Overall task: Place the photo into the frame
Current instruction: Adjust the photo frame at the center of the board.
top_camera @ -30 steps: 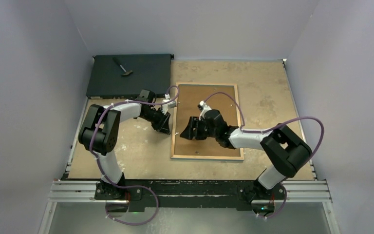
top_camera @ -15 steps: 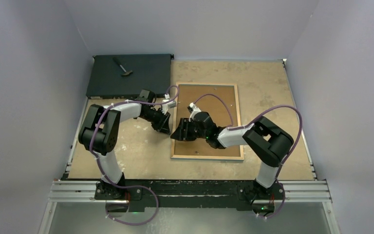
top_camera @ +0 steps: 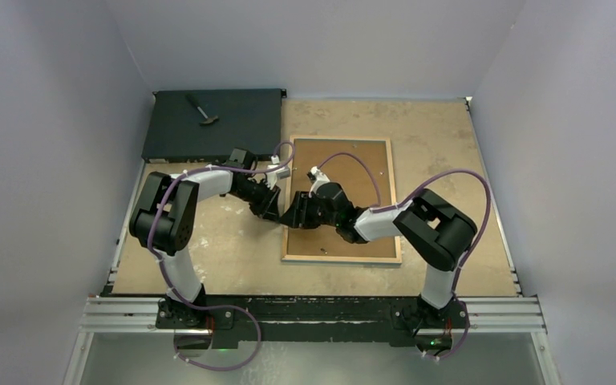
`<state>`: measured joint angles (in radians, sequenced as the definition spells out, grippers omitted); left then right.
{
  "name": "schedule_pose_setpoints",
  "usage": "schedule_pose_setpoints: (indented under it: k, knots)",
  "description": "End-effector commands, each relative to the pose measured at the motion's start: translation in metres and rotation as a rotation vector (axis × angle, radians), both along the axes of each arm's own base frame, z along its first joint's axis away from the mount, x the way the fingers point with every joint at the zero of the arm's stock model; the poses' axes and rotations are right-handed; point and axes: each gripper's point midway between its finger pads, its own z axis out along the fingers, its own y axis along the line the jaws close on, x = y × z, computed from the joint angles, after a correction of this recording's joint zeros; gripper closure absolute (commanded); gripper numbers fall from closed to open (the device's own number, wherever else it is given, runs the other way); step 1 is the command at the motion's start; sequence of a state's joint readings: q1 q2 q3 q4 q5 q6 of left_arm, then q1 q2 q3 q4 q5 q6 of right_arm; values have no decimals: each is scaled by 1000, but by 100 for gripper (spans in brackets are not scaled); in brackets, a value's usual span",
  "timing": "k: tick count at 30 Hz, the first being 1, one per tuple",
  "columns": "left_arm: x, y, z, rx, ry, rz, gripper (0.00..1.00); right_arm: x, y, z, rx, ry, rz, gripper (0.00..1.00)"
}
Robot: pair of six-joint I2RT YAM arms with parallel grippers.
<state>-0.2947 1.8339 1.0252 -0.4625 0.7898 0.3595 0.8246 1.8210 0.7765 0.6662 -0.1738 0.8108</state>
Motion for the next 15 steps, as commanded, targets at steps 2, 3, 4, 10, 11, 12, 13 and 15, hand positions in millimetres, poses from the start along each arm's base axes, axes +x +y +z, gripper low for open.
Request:
schedule_pose_setpoints:
  k: [2, 3, 4, 10, 11, 12, 13, 15]
  knots:
    - [-2, -2, 9, -35, -26, -23, 82, 7, 11, 1, 18, -27, 3, 45]
    - [-2, -2, 10, -36, -26, -23, 82, 6, 12, 0, 18, -25, 7, 45]
    - [-2, -2, 10, -37, -28, -24, 82, 6, 13, 0, 19, -24, 7, 46]
    - [-3, -3, 10, -40, -22, -25, 82, 4, 12, 10, 20, -37, 17, 46]
    - [-3, -3, 10, -40, -21, -25, 82, 1, 12, 15, 25, -31, 32, 46]
    - [-3, -3, 11, -40, -24, -29, 82, 0, 10, 22, 33, -33, 30, 45]
    - [-4, -2, 12, -40, -24, -33, 82, 1, 7, 31, 37, -44, 25, 45]
    - [-5, -2, 13, -39, -26, -38, 82, 8, -4, 50, 37, -82, 8, 42]
